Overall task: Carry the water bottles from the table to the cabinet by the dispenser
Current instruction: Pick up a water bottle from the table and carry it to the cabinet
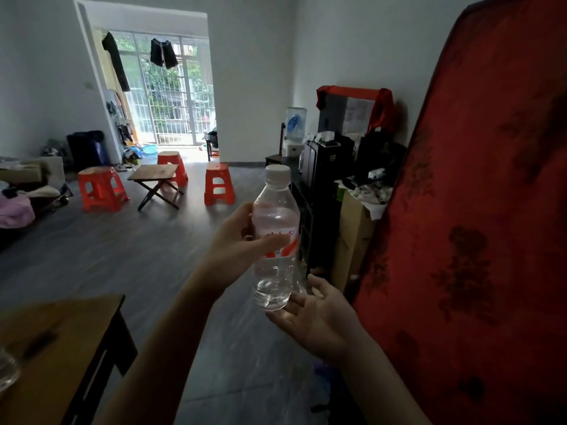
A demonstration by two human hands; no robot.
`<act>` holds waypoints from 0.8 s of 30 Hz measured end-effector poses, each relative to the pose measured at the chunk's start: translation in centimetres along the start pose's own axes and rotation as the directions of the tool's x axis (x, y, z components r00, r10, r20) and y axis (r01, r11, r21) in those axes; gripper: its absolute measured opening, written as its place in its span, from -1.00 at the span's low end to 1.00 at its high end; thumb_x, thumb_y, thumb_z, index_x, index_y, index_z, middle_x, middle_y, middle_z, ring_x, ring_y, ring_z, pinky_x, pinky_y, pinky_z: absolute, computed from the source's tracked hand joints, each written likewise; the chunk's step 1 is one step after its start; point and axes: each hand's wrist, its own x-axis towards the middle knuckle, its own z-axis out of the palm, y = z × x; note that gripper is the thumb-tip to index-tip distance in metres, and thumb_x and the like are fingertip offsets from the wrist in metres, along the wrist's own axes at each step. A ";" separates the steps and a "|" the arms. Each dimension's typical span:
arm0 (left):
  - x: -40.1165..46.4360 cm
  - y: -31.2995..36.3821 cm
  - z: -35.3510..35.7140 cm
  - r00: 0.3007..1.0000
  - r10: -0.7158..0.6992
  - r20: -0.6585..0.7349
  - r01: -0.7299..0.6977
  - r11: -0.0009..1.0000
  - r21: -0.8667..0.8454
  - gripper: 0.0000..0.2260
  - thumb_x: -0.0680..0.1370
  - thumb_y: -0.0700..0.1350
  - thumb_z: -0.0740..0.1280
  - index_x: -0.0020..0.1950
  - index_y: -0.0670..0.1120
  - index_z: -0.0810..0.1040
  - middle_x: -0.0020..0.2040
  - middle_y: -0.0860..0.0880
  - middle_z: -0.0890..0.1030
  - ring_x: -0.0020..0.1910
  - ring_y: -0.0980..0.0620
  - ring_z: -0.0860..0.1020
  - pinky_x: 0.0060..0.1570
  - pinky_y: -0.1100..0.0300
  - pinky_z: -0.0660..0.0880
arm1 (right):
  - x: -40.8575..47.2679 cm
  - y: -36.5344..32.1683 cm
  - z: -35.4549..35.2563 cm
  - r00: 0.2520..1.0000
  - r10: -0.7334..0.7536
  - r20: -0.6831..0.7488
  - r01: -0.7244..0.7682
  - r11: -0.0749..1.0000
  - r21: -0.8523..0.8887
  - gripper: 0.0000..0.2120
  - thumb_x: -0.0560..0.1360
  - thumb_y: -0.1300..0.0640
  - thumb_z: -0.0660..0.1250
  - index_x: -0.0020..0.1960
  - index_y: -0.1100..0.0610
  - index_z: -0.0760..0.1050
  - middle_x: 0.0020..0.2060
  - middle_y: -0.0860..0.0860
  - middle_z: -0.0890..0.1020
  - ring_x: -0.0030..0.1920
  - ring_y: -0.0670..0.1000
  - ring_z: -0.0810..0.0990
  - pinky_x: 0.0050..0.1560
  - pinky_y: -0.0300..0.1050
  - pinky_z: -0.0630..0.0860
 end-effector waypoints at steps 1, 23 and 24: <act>1.8 -0.4 0.1 1.000 0.005 0.000 -0.005 1.000 -0.009 -0.50 0.31 -0.03 0.58 0.20 -0.02 0.54 0.07 -0.08 0.69 0.03 0.00 0.69 -0.04 0.13 0.64 | 1.2 -1.5 0.3 1.000 -0.009 -0.005 0.009 1.000 0.002 -0.42 0.64 -0.07 0.12 0.32 0.46 0.39 0.23 0.38 0.57 0.28 0.36 0.55 0.30 0.20 0.48; 38.1 -14.4 2.7 1.000 0.013 -0.006 -0.012 0.995 0.100 -0.43 0.34 -0.02 0.52 0.32 -0.11 0.48 0.13 -0.07 0.66 0.09 0.02 0.68 -0.01 0.13 0.66 | 30.3 -30.2 -0.6 0.991 0.083 0.104 -0.081 0.996 -0.023 -0.39 0.62 -0.06 0.14 0.41 0.44 0.33 0.30 0.40 0.51 0.37 0.35 0.45 0.44 0.18 0.32; 39.4 -15.2 2.5 1.000 0.008 -0.009 -0.007 0.995 0.101 -0.42 0.35 -0.02 0.51 0.32 -0.12 0.48 0.14 -0.07 0.66 0.10 0.02 0.68 0.00 0.12 0.66 | 31.7 -31.1 -0.5 0.991 0.087 0.104 -0.085 0.996 -0.027 -0.39 0.62 -0.06 0.14 0.41 0.45 0.33 0.30 0.41 0.51 0.37 0.36 0.45 0.43 0.19 0.33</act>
